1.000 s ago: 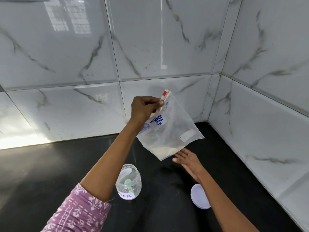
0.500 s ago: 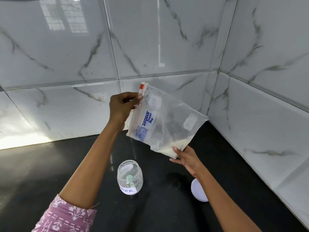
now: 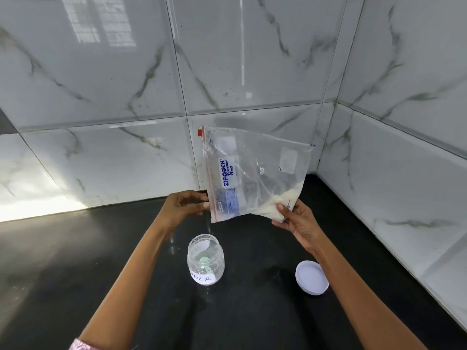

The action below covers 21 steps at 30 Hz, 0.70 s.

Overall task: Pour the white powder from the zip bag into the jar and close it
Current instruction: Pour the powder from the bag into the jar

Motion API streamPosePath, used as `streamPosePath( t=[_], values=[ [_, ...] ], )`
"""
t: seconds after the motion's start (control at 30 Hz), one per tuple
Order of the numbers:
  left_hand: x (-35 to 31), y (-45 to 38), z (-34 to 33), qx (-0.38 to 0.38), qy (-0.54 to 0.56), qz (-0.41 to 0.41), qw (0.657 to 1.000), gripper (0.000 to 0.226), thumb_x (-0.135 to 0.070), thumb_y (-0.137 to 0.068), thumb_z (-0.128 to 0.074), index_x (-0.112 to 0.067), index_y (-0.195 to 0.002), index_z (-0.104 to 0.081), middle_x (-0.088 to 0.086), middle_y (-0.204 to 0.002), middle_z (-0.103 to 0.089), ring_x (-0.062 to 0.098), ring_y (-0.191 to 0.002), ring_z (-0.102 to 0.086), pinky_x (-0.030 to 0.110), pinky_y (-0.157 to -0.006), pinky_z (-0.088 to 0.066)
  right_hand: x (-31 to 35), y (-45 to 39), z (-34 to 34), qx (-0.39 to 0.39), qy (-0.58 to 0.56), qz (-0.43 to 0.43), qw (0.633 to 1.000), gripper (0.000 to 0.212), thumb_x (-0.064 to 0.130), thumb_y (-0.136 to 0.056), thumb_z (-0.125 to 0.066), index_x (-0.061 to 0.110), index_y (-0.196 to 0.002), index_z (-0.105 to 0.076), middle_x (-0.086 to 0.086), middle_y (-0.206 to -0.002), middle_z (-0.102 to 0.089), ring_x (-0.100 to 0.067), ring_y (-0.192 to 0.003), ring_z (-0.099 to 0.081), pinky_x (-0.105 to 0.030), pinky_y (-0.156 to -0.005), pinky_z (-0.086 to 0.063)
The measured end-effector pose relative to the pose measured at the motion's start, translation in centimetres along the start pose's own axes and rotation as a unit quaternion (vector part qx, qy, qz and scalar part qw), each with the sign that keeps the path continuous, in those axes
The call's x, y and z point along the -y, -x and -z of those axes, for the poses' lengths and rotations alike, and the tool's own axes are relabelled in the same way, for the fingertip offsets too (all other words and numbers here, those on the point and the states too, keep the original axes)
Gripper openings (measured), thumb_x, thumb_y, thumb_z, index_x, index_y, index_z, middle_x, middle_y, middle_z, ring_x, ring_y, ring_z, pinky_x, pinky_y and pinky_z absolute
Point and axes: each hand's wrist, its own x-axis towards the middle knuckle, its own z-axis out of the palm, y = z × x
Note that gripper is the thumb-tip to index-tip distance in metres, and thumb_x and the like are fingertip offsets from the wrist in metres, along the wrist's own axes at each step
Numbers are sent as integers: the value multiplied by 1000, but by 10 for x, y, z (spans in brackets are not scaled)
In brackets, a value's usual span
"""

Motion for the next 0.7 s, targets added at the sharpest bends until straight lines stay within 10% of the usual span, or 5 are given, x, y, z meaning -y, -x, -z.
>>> streamPosePath(
  t=[0.7],
  values=[
    [5, -15, -5, -142, -80, -55, 985, 15, -8, -76, -76, 0, -89, -74, 14, -86, -73, 19, -79, -65, 32, -83, -49, 48, 4, 25, -38, 101, 29, 994, 24, 39, -78, -64, 24, -95, -73, -2, -98, -75, -21, -90, -71, -29, -68, -58]
  ],
)
